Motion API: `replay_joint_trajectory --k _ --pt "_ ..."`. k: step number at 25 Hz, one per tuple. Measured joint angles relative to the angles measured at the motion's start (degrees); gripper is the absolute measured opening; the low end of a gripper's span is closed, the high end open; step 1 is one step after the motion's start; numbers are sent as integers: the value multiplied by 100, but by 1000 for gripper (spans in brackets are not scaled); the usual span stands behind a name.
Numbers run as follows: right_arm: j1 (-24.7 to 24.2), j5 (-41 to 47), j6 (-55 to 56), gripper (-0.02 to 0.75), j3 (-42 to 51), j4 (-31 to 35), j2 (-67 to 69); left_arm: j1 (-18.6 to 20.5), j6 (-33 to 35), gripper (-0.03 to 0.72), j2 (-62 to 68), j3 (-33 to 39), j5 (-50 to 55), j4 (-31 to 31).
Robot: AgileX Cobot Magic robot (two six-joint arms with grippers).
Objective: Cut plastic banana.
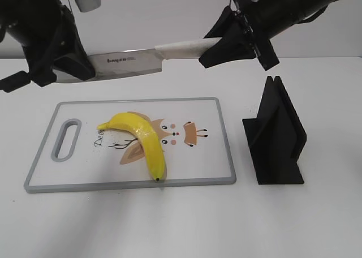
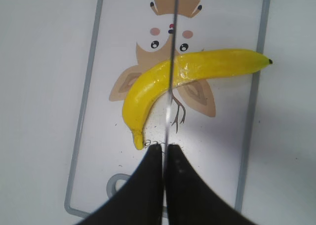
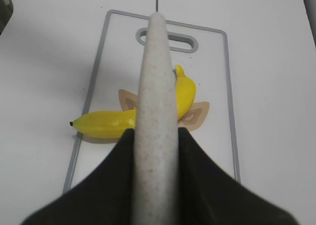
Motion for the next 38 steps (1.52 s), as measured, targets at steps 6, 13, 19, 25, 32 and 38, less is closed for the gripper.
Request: replay_joint_trajectory --k 6,13,19,25,32,38 --pt "72 -136 563 176 -5 -157 0 -23 -600 -20 0 0 -72 180" --pt "497 -788 1539 180 -11 -1217 0 -41 -812 -13 174 16 -157 437" --pt "701 -1125 2079 179 -11 -2002 0 -116 -853 -13 254 16 -280 509" --pt "778 -1259 2293 179 -11 -2302 0 -164 -965 -13 258 21 -393 555" --pt "834 -1210 2584 182 -43 -2752 377 -202 -1081 -12 536 605 -997 397" --pt "834 -1482 2591 185 -43 -2959 1117 -208 -1064 -7 1357 962 -1942 141"
